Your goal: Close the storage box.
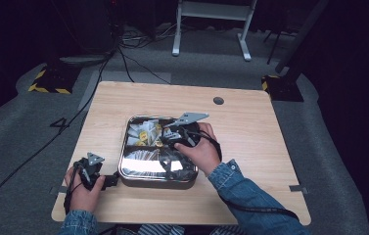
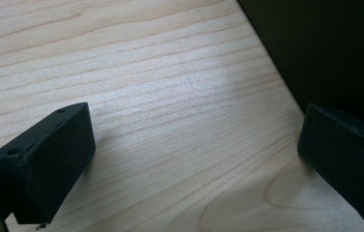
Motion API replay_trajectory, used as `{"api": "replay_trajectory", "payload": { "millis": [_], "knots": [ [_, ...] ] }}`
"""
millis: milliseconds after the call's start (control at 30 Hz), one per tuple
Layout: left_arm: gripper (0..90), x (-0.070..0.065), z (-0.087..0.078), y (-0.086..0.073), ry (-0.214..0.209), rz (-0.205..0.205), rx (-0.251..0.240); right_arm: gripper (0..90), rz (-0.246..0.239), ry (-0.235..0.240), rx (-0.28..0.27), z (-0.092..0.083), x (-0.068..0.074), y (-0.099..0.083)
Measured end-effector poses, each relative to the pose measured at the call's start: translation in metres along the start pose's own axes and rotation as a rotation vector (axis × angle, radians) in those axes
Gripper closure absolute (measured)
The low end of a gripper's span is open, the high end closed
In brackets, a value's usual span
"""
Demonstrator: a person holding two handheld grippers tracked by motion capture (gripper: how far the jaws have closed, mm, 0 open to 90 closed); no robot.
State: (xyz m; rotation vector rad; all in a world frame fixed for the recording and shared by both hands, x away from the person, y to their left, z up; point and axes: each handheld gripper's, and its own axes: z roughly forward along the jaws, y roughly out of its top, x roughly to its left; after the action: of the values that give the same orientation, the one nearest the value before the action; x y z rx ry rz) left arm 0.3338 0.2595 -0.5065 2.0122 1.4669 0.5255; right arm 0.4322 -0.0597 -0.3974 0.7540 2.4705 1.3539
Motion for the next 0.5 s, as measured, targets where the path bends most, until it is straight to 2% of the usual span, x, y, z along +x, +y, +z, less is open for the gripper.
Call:
{"api": "replay_trajectory", "payload": {
  "millis": [67,100,200,500],
  "knots": [
    [0.0,0.000,0.000,0.000,-0.002,0.002,0.000,41.4,0.003,-0.001,-0.009,-0.006,-0.001,0.000],
    [0.0,0.001,0.001,0.001,-0.008,0.010,0.000,41.1,0.006,-0.002,-0.019,-0.016,-0.004,0.000],
    [0.0,0.002,0.001,0.001,-0.011,0.012,0.002,40.7,0.007,-0.013,-0.030,-0.029,-0.008,-0.002],
    [0.0,0.003,0.002,0.002,-0.015,0.019,0.001,40.1,0.013,-0.055,-0.041,-0.072,-0.026,-0.019]
  ]
}}
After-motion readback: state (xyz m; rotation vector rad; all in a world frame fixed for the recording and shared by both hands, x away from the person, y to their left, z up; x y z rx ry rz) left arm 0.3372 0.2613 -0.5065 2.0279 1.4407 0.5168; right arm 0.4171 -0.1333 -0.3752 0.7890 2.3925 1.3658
